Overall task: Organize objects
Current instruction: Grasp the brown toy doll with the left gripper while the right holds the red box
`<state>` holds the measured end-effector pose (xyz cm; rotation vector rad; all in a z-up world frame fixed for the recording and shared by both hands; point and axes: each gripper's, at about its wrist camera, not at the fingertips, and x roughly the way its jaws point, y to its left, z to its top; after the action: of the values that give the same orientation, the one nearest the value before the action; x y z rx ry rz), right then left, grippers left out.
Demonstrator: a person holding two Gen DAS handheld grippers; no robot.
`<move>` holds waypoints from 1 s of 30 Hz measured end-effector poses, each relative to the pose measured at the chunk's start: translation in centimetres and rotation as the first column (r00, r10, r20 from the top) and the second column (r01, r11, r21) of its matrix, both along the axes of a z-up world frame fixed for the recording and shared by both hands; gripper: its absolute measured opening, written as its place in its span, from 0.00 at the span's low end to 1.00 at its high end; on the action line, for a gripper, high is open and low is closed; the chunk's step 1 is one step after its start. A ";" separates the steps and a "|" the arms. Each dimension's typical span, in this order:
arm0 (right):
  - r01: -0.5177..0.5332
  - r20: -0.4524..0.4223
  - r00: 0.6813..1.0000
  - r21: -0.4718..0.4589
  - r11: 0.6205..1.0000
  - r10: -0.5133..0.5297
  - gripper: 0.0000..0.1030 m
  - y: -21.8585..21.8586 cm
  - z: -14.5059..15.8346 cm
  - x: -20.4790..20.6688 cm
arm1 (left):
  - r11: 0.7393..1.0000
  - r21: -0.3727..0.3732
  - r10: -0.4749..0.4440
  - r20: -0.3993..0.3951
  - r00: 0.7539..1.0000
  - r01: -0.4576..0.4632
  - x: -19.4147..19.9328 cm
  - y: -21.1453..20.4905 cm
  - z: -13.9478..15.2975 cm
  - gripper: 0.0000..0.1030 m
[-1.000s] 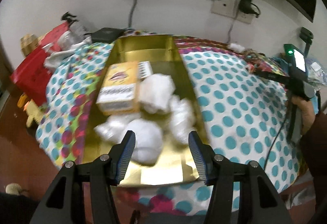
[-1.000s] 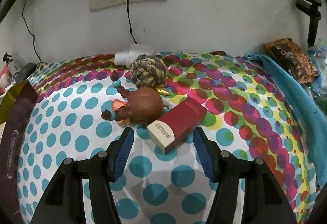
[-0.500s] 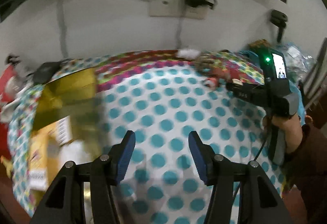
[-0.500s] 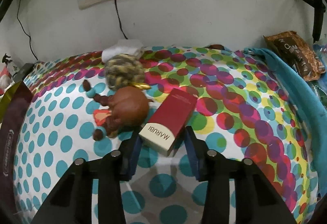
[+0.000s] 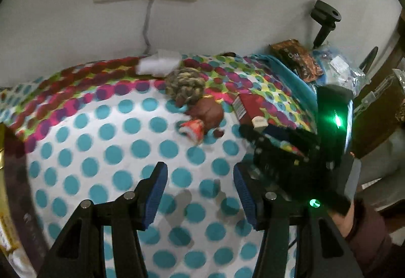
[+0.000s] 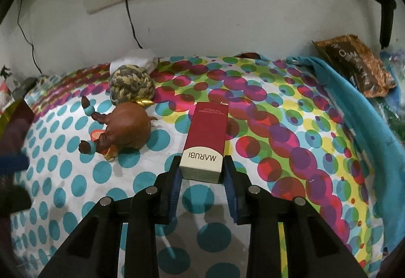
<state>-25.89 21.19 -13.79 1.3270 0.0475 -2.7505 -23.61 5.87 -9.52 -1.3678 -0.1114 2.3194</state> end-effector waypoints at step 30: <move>-0.001 0.001 1.000 -0.036 0.999 0.001 0.30 0.4 0.0 0.0 | 0.986 0.010 0.158 0.220 0.963 -0.165 -9.6 3.5 -4.1 0.63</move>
<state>-25.91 21.57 -13.75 1.3189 -0.0020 -2.7361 -33.22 9.32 -13.62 -1.6516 -0.3345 2.2778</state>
